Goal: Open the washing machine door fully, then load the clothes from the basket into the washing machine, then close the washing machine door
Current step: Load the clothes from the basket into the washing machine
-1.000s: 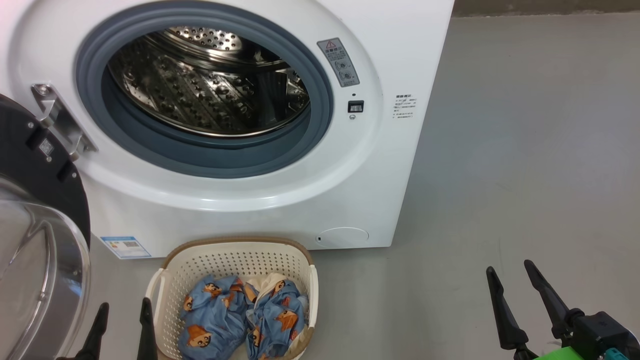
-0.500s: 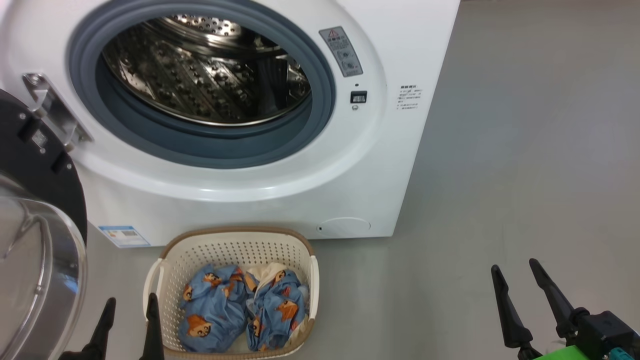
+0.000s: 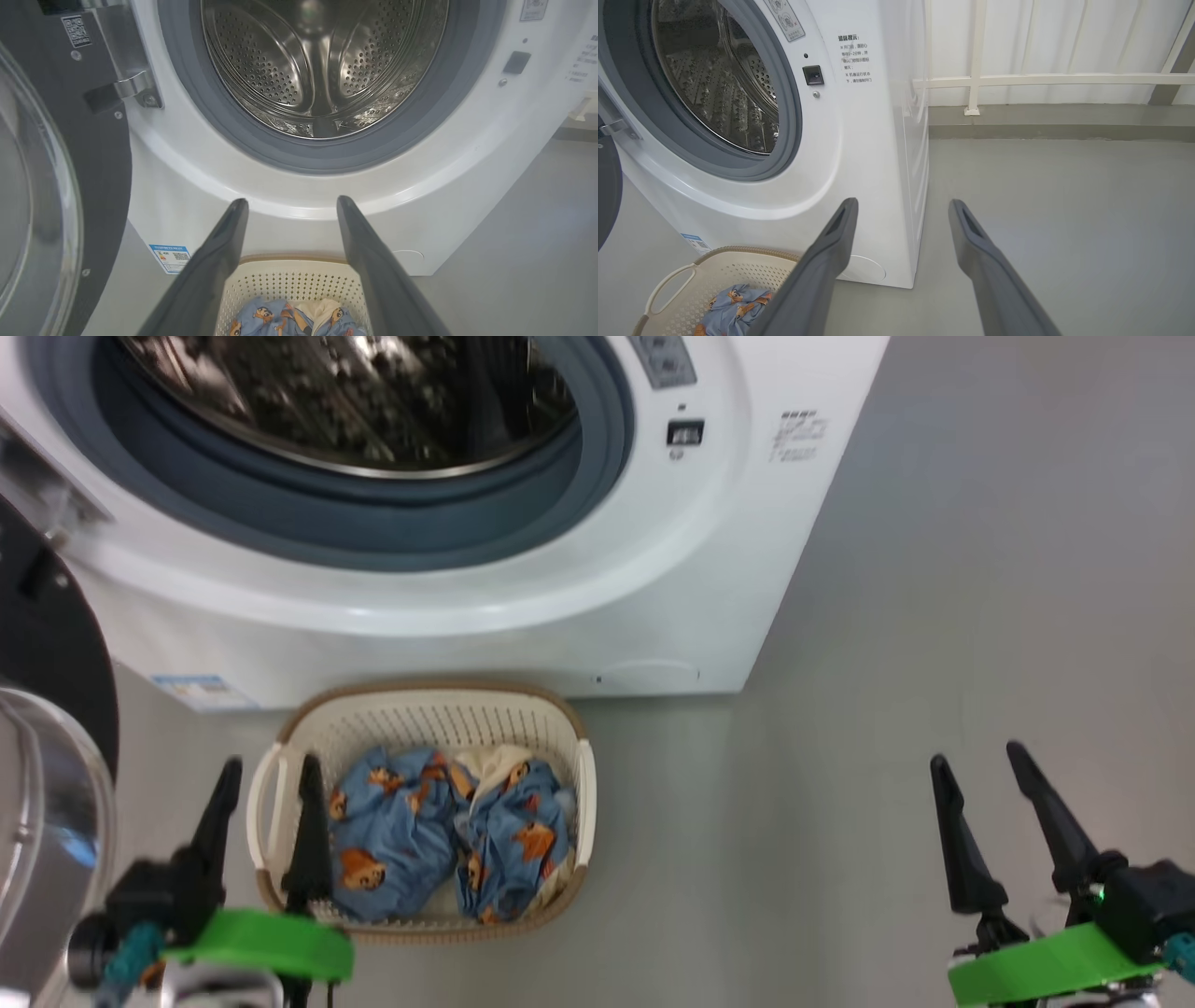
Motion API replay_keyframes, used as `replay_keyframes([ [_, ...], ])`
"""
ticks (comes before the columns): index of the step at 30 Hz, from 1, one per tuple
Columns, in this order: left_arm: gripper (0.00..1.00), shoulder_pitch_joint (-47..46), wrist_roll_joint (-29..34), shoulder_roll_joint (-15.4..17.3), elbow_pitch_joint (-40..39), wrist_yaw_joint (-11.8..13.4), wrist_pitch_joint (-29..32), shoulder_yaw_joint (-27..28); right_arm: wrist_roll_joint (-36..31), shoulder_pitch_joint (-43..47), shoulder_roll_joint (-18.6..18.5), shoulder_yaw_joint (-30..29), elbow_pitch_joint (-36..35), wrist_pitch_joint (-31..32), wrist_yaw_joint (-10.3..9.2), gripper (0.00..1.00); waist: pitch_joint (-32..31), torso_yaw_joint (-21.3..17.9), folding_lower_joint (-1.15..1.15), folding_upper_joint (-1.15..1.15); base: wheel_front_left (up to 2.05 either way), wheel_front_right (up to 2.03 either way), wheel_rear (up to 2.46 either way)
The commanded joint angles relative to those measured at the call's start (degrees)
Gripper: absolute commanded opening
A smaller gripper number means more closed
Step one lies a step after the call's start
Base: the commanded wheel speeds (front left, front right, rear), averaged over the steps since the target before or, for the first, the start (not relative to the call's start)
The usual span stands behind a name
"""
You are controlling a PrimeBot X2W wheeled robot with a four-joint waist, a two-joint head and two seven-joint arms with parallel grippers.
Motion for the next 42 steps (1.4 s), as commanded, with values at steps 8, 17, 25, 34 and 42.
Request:
replay_keyframes([
  [8,1.00,-14.1,0.0,-0.2,7.1,-2.5,-0.4,0.6,-1.6,-5.2,-1.8,2.0,-3.2,-0.7,0.08,1.00,14.7,1.7,0.00,0.00,0.00,0.00,0.00],
  [17,1.00,-26.7,1.9,-0.4,16.8,-4.9,-0.4,-0.3,-2.3,-8.4,-2.8,2.4,-5.0,-0.7,0.08,1.00,24.2,1.7,0.00,0.00,0.00,0.00,0.00],
  [25,1.00,-33.4,3.8,-0.7,24.4,-5.9,-0.4,-0.9,-2.6,-9.4,-2.8,1.8,-6.2,-0.7,0.08,1.00,29.4,1.6,0.00,0.00,0.00,0.00,0.00],
  [34,1.00,-39.9,9.6,0.0,39.6,-5.4,-0.3,-4.9,-3.0,-10.3,-2.6,1.1,-7.7,-0.7,0.08,1.00,34.4,1.9,0.00,0.00,0.00,0.00,0.00],
  [42,1.00,-46.5,11.9,1.1,52.5,-3.4,0.2,-7.0,-3.2,-10.8,-2.3,0.8,-8.3,-0.7,0.08,1.00,37.5,1.8,0.00,0.00,0.00,0.00,0.00],
])
